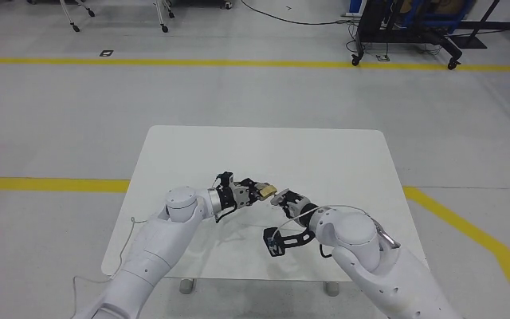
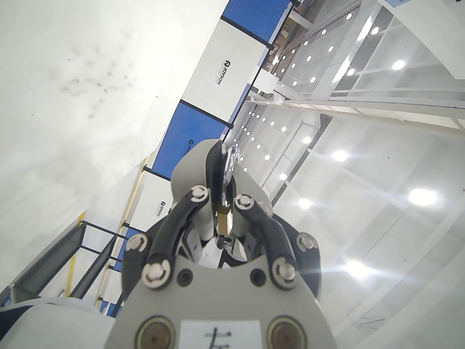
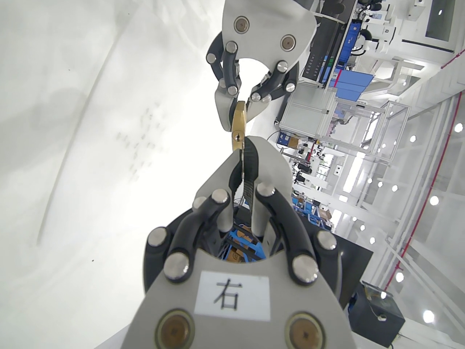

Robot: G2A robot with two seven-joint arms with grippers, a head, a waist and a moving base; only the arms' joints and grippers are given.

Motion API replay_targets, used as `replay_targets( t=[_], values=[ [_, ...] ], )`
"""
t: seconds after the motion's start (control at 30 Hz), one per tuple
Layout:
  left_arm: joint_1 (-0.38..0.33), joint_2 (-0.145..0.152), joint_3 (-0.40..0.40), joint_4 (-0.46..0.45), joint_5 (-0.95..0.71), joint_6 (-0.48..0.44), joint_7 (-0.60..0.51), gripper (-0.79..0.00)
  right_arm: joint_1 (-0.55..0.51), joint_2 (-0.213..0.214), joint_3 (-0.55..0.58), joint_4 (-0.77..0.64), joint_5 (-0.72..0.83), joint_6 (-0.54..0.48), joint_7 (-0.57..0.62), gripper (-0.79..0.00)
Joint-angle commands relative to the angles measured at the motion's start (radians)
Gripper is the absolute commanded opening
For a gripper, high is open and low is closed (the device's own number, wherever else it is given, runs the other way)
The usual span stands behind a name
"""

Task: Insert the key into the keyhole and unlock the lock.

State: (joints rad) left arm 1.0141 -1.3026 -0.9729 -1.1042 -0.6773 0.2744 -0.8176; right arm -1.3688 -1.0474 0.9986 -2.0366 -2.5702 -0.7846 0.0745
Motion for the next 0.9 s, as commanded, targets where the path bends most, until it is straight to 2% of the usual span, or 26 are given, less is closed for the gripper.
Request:
replay_targets(
  t=[0.0,0.67,0.87],
  values=[
    [0.000,0.000,-0.001,-0.001,-0.001,0.000,-0.003,-0.785,0.005,-0.001,-0.004,0.006,0.002,-0.004,0.000,-0.785],
    [-0.006,-0.003,-0.003,0.008,0.000,0.004,-0.011,-0.785,0.044,-0.013,-0.027,0.004,0.007,-0.036,0.025,-0.785],
    [-0.006,-0.001,-0.014,0.007,-0.008,-0.008,-0.032,-0.785,0.024,-0.005,0.028,-0.004,0.072,-0.003,-0.058,-0.785]
  ],
)
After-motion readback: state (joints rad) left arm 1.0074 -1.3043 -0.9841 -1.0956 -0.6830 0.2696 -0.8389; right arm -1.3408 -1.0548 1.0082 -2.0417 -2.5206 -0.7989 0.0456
